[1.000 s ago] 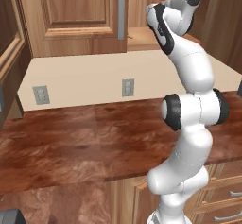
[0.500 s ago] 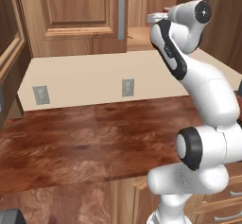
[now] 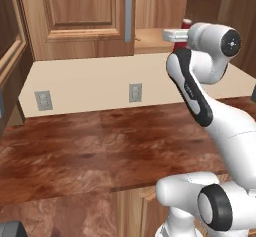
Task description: The dining table condiment station is running low on ketchup. Refill the condiment station by opening the cabinet and taking the ketchup from the cabinet and placing it on the dining table.
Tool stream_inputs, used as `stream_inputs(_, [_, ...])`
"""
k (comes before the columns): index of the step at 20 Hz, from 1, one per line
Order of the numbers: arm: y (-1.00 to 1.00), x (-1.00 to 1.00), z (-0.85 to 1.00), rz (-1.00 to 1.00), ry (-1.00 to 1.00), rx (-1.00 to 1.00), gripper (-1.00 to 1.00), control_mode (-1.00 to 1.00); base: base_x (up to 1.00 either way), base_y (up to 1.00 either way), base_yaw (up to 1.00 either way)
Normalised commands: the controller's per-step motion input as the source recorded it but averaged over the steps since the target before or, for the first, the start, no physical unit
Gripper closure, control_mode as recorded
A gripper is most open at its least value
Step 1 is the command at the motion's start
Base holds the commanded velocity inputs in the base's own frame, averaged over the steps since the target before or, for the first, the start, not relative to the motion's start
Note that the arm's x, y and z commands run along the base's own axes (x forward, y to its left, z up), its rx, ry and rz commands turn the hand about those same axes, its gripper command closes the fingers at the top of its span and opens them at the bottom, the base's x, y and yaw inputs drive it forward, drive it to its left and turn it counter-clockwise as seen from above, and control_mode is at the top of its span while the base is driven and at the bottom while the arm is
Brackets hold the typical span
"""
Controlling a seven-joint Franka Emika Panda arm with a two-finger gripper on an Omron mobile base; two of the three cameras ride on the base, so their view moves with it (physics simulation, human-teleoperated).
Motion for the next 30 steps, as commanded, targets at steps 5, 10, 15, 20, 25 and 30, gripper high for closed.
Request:
stream_inputs(5, [0.0,-1.0,-0.1,0.0,0.0,0.0,1.0,-1.0,0.0,0.0,0.0])
stream_inputs(10, [0.0,-1.0,-0.16,0.0,0.0,0.0,1.0,-1.0,0.0,0.0,0.0])
stream_inputs(15, [0.0,-0.7,-0.43,0.0,0.14,0.02,1.0,-1.0,0.0,0.0,0.0])
stream_inputs(20, [0.0,-0.63,-0.51,0.0,0.13,0.02,1.0,-1.0,0.0,0.0,0.0])
stream_inputs(25, [0.0,-0.15,-0.08,0.0,0.01,0.0,1.0,1.0,-0.76,0.0,-0.14])
stream_inputs(30, [0.0,0.0,0.0,0.0,0.0,0.0,1.0,1.0,-0.88,0.0,-0.57])
